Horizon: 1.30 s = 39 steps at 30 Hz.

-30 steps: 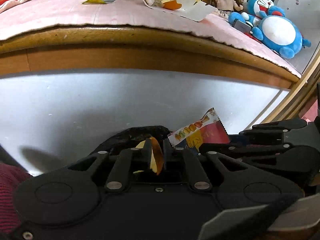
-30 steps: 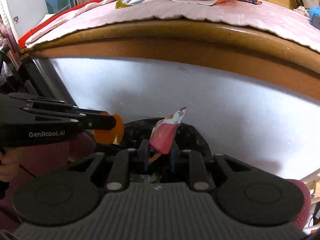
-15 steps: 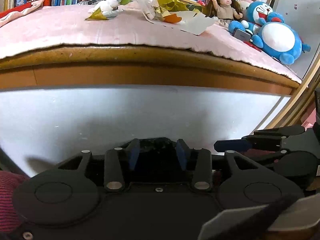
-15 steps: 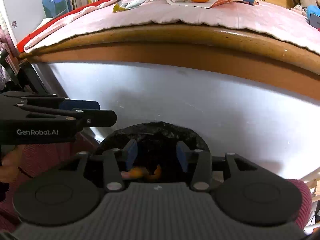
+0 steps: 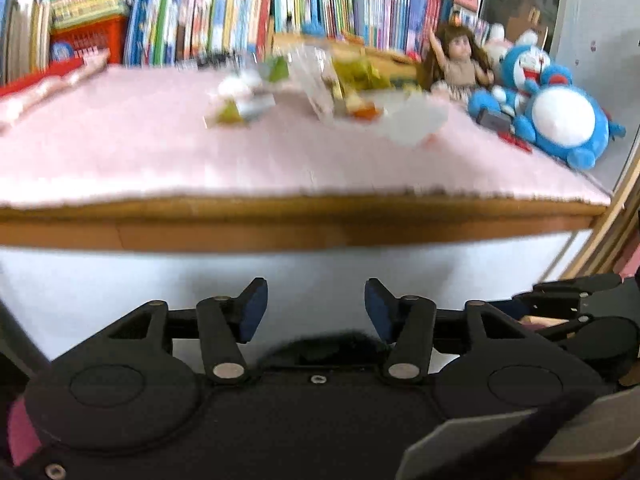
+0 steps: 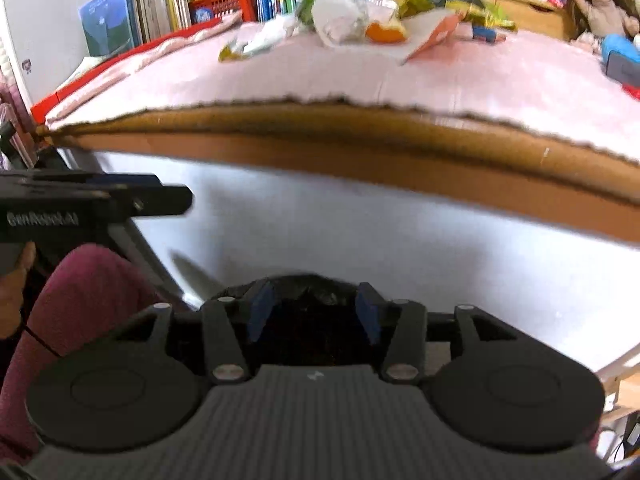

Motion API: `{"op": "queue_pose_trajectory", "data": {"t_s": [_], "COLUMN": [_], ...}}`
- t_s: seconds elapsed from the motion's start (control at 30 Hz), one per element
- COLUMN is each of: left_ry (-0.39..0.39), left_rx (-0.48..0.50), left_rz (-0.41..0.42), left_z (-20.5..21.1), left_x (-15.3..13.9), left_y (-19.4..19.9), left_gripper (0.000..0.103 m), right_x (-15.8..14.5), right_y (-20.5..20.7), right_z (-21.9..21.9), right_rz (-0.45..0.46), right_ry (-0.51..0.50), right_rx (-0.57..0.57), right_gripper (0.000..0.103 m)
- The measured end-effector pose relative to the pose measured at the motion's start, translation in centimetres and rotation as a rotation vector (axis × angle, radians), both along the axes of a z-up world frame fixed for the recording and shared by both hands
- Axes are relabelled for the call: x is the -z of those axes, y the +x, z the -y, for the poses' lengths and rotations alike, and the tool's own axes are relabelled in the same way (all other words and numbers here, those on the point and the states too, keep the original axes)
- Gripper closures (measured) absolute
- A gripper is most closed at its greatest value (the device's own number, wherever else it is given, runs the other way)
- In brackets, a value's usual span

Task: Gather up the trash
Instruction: 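Open both tools over the black bag and raise them back over the bed, then grasp the silver-yellow wrapper with the left tool while the right tool grasps the apple slice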

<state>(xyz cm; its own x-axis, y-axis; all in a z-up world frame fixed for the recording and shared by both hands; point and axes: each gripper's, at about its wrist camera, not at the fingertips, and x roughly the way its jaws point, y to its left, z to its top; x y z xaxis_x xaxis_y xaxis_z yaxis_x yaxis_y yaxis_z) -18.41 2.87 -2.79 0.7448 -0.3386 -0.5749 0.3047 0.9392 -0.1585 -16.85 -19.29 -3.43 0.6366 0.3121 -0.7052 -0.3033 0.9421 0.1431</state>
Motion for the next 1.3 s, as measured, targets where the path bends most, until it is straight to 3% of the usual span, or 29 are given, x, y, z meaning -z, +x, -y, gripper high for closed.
{"op": "queue_pose_trajectory", "data": {"t_s": [0.23, 0.63, 0.9, 1.3], "left_ry": [-0.018, -0.003, -0.021, -0.041], "left_rx": [-0.02, -0.046, -0.071, -0.134], "left_rz": [0.116, 0.223, 0.209, 0.144], "left_z": [-1.3, -0.5, -0.4, -0.8], "left_x": [-4.0, -6.6, -7.0, -6.8], "left_y": [0.7, 3.9, 7.5, 14.7], "left_gripper": [0.038, 0.023, 0.021, 0.02], "right_x": [-2.8, -6.7, -8.1, -9.1], "right_y": [0.5, 2.5, 4.8, 10.8], "right_z": [0.8, 1.0, 1.7, 2.9], "right_rz": [0.101, 0.24, 0.298, 0.307], "right_ry": [0.014, 0.002, 0.014, 0.011], "right_rx": [0.003, -0.002, 0.022, 0.095], "right_gripper": [0.035, 0.026, 0.021, 0.018]}}
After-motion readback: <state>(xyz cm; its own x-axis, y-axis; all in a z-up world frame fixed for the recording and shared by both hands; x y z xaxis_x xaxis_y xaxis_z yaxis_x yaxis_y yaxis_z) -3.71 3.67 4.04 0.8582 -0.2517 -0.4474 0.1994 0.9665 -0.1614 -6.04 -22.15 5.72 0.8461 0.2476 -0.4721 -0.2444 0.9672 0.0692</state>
